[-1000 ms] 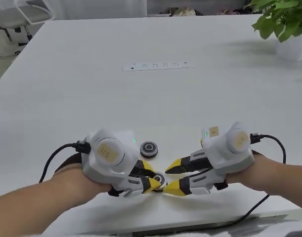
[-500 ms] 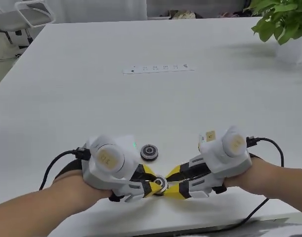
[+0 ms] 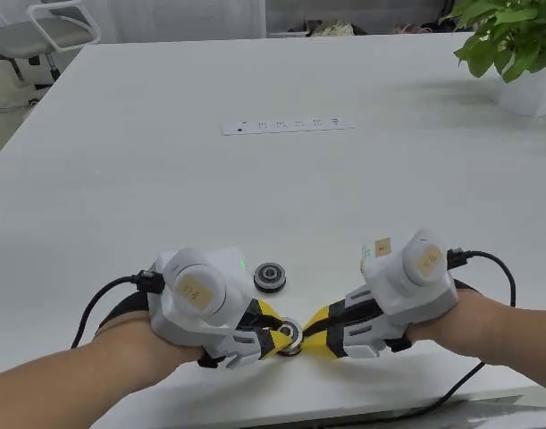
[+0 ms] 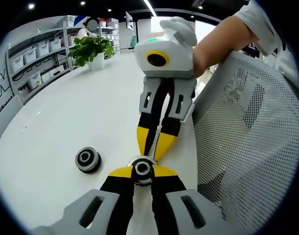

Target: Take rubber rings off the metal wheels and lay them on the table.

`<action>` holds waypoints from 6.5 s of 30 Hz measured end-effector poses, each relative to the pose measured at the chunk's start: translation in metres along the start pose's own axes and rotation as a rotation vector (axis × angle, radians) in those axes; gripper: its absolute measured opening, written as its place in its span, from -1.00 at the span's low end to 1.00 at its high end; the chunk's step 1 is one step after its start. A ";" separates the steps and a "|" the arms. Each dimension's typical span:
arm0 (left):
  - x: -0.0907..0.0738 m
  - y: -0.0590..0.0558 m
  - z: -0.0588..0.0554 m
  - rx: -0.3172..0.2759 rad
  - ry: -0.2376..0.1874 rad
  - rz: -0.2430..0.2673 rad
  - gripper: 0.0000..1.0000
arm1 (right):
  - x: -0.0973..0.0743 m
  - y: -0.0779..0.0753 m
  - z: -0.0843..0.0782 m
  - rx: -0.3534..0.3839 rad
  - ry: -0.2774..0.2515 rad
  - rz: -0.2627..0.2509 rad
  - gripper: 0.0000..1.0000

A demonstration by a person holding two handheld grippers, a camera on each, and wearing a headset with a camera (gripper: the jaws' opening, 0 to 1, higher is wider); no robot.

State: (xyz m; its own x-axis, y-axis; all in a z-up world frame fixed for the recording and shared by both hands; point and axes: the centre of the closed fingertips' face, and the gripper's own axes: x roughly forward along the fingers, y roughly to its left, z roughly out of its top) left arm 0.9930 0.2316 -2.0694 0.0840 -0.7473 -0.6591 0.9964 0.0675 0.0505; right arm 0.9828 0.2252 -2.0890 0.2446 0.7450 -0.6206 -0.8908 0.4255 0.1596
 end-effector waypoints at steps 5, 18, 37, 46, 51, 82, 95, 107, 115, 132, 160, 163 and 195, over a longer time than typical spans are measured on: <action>0.000 0.000 0.000 -0.003 0.001 0.003 -0.84 | 0.001 -0.001 -0.001 0.029 0.000 -0.004 -1.00; 0.001 0.000 0.001 -0.003 0.004 0.009 -0.84 | -0.006 -0.013 0.003 0.283 -0.089 -0.014 -1.00; 0.002 0.000 0.001 -0.010 0.005 0.020 -0.84 | -0.011 -0.010 0.014 0.355 -0.175 0.013 -1.00; 0.002 0.000 0.001 -0.013 0.005 0.023 -0.84 | -0.011 -0.009 0.015 0.342 -0.172 0.011 -1.00; 0.002 0.000 0.001 -0.013 0.006 0.024 -0.85 | -0.011 -0.007 0.017 0.347 -0.178 0.018 -1.00; 0.002 0.000 0.001 -0.020 -0.003 0.026 -0.84 | -0.004 0.001 0.022 0.241 -0.160 0.039 -1.00; 0.002 0.000 0.002 -0.017 0.001 0.018 -0.83 | -0.008 -0.002 0.021 0.242 -0.163 0.027 -1.00; -0.004 -0.006 0.005 0.002 0.008 -0.021 -0.71 | -0.009 0.000 0.024 0.237 -0.173 0.032 -1.00; -0.017 -0.008 0.011 -0.013 -0.014 -0.030 -0.60 | -0.011 0.000 0.027 0.241 -0.191 0.037 -1.00; -0.049 0.003 0.006 -0.073 -0.033 0.021 -0.19 | -0.014 0.001 0.034 0.236 -0.209 0.044 -1.00; -0.111 0.028 -0.006 -0.139 -0.098 0.147 0.26 | -0.012 0.000 0.075 0.208 -0.258 0.047 -1.00; -0.115 0.029 -0.010 -0.150 -0.099 0.158 0.28 | -0.009 0.002 0.080 0.203 -0.258 0.053 -1.00; -0.151 0.037 -0.030 -0.201 -0.109 0.256 0.44 | 0.038 0.013 0.092 0.208 -0.227 0.063 -1.00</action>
State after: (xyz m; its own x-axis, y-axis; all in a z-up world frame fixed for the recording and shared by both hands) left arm 1.0171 0.3667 -1.9907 0.3422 -0.7551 -0.5592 0.9226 0.3829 0.0475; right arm 1.0155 0.3063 -2.0398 0.2914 0.8592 -0.4204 -0.8153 0.4530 0.3607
